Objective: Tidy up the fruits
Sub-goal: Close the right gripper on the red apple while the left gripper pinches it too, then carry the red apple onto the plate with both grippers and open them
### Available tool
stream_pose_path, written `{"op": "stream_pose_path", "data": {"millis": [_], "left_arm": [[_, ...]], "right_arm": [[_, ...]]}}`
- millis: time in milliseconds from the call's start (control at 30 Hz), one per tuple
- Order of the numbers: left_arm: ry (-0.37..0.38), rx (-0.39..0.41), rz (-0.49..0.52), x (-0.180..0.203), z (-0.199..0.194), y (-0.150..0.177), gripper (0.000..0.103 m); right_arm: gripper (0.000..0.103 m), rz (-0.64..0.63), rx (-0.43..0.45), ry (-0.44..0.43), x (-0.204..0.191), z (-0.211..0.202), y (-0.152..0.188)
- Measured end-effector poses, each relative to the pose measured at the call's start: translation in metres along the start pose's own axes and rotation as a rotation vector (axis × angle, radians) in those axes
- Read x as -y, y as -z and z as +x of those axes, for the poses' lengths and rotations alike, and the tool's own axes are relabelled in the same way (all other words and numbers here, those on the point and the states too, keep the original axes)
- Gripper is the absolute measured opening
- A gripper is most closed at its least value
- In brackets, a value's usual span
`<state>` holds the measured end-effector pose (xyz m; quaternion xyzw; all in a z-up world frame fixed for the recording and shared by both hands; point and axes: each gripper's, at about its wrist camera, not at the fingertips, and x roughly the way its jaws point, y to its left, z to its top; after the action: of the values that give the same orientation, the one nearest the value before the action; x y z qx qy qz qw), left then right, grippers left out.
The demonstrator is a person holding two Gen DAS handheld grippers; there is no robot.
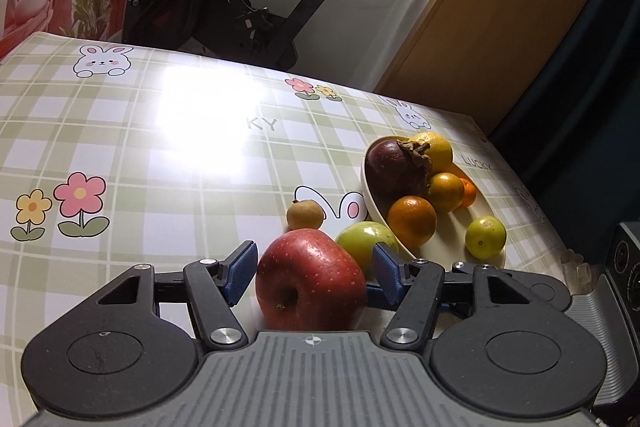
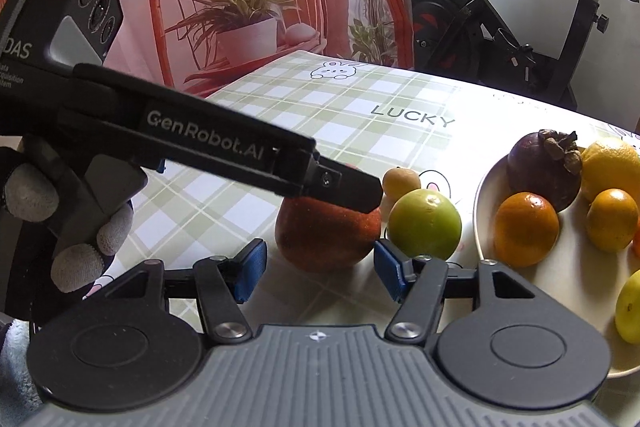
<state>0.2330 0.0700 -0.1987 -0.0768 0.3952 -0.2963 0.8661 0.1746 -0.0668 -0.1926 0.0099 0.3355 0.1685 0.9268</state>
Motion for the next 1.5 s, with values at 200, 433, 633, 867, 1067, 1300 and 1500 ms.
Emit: {"op": "stream_pose_path", "data": {"millis": [200,433,633,867,1067,1300,1500], "left_arm": [[0.002,0.004,0.003,-0.001,-0.013,0.007,0.061],[0.009,0.008,0.011,0.003,-0.024,0.014,0.057],[0.018,0.015,-0.024,0.001,-0.028,0.023,0.059],[0.012,0.032,-0.075,-0.002,-0.029,0.022,0.059],[-0.018,0.006,-0.03,0.012,-0.031,0.026,0.059],[-0.03,-0.006,0.03,0.036,-0.039,0.029,0.058],[-0.013,0.013,0.095,0.069,-0.045,0.02,0.058]], "right_arm": [[0.067,0.03,0.015,0.003,0.002,0.002,0.002],[0.067,0.032,0.014,0.021,0.001,0.007,0.001],[0.062,0.047,0.023,0.012,0.003,0.005,0.008],[0.059,0.073,0.035,-0.019,0.006,-0.005,0.013],[0.058,0.081,0.029,-0.034,0.006,-0.013,0.018],[0.058,0.099,0.053,-0.03,0.01,-0.035,0.028],[0.057,0.132,0.106,-0.003,0.025,-0.062,0.033]]}}
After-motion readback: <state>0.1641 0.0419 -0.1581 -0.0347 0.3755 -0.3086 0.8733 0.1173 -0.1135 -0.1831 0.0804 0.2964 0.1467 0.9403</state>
